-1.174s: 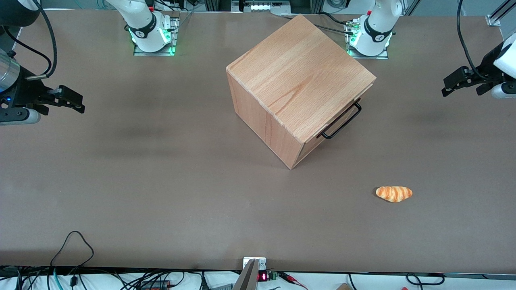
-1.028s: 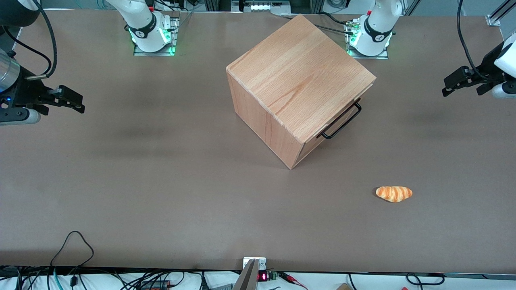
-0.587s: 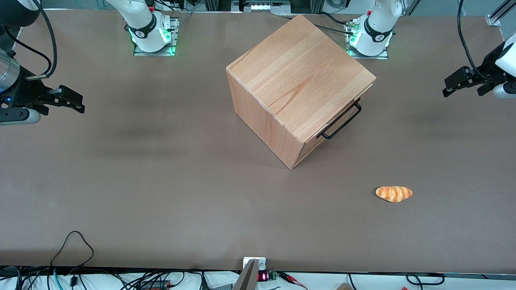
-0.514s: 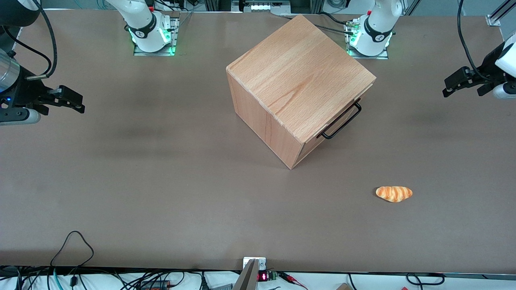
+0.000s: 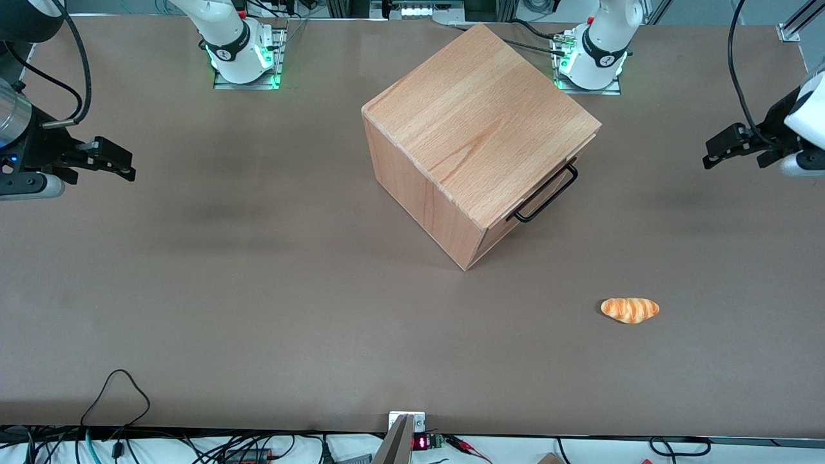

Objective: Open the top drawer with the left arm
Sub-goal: 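Move the open left gripper toward the black drawer handle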

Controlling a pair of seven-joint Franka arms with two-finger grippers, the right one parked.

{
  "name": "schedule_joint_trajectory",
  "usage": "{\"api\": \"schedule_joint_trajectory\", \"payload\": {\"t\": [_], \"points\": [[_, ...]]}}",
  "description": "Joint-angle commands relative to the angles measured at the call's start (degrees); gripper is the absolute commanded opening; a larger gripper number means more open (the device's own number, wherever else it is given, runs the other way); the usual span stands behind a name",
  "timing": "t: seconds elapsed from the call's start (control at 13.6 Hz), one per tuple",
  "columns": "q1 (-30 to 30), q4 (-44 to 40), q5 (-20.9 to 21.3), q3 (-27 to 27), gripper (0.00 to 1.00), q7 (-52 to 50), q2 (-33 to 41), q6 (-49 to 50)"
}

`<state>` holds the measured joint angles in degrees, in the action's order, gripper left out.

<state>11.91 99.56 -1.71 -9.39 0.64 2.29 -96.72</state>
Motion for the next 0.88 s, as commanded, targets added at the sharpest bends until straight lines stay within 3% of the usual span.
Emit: {"api": "schedule_joint_trajectory", "payload": {"t": [0.0, 0.37, 0.81], "points": [[-0.3, -2.6, -2.0, -1.9, 1.0, 2.2, -5.2, -3.7], [-1.6, 0.3, -3.4, -5.4, 1.0, 17.4, -8.6, -8.3], [-4.3, 6.9, -12.1, -8.8, 1.0, 27.7, -10.3, -14.6]]}}
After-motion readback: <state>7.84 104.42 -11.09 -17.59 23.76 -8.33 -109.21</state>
